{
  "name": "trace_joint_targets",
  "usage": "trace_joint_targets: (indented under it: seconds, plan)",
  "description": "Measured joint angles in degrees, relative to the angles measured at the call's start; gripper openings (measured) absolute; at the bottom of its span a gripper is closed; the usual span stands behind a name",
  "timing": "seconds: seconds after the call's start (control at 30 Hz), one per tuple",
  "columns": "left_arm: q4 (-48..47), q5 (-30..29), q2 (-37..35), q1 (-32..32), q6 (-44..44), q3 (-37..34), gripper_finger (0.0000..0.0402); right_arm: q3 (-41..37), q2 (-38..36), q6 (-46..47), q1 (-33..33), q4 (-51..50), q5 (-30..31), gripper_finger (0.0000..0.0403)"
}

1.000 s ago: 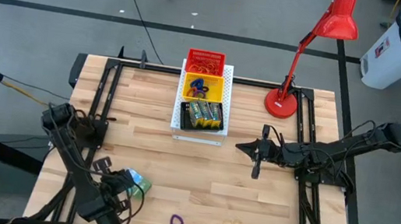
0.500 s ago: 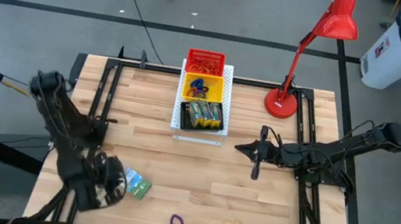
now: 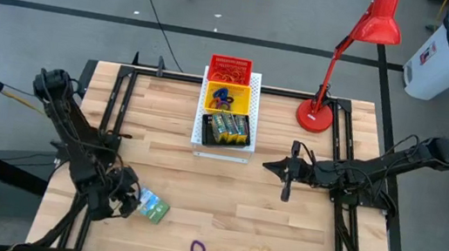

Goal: Pick & Place Office Desk Supplies
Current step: Put the yellow crayon box into the black bin on the shelf

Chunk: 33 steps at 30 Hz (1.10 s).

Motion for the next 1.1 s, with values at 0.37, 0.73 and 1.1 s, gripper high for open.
trace_joint_targets:
  seconds: [0.37, 0.73, 1.1]
  plan:
    - [13.95, -1.23, 2.50, 0.07, 4.53, -3.78, 0.0247, 0.00, 0.00, 0.00, 0.00, 0.00, 0.00, 0.0011]
    - [20.27, -2.27, 3.58, 0.04, 8.36, -4.92, 0.0147, 0.02, 0.00, 0.00, 0.00, 0.07, 0.02, 0.0011]
    - [21.86, -5.14, 3.58, 0.09, 13.49, -4.16, 0.0016, 0.02, 0.00, 0.00, 0.00, 0.07, 0.02, 0.0011]
